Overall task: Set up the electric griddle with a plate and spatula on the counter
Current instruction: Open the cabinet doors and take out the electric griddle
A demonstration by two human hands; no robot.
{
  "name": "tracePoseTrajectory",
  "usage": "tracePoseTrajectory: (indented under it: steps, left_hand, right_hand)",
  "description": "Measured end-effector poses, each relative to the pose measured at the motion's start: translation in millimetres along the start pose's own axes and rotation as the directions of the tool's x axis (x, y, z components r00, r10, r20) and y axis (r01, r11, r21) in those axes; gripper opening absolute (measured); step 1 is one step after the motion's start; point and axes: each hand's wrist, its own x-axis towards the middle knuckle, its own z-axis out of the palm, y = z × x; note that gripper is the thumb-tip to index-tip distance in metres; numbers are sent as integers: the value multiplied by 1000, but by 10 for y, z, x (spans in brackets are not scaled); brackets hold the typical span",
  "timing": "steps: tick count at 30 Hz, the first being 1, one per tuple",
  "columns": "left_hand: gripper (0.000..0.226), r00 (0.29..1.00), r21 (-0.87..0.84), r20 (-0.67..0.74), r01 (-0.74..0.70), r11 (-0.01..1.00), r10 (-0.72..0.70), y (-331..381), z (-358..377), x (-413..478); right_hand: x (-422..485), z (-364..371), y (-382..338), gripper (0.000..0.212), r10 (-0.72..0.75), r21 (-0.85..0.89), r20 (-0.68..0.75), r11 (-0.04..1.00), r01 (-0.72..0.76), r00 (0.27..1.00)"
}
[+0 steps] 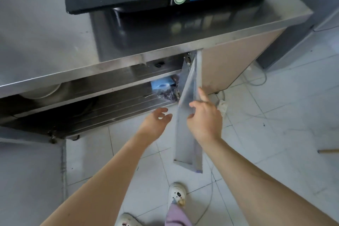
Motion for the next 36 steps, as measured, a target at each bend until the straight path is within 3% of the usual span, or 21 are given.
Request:
tracePoseTrajectory:
  steps: [5,10,14,19,27,36]
  left_hand:
    - [45,997,34,24,-73,997,73,210,333,124]
    - [45,995,51,44,-95,994,93,364,490,217]
    - [40,995,59,35,-92,994,90,402,413,244]
    - [33,987,99,-101,-112,989,122,185,-83,216]
    - [35,940,-66,-340,-28,997,4,-726,-1272,-6]
    - [35,843,-273,-508,36,961,-176,-2077,-2508,-61]
  right_hand:
    - [73,-258,629,54,58,-28,-59,998,-59,997]
    - [193,-381,861,55,123,14,-92,992,-122,988]
    - [134,-244,678,52,10,5,-85,1000,-9,996]
    - [245,20,179,36,-209,58,-129,974,218,969]
    - [195,737,-943,32,-401,102,144,916,389,905]
    - [-41,1987,-2251,29,-468,159,393,882,443,791]
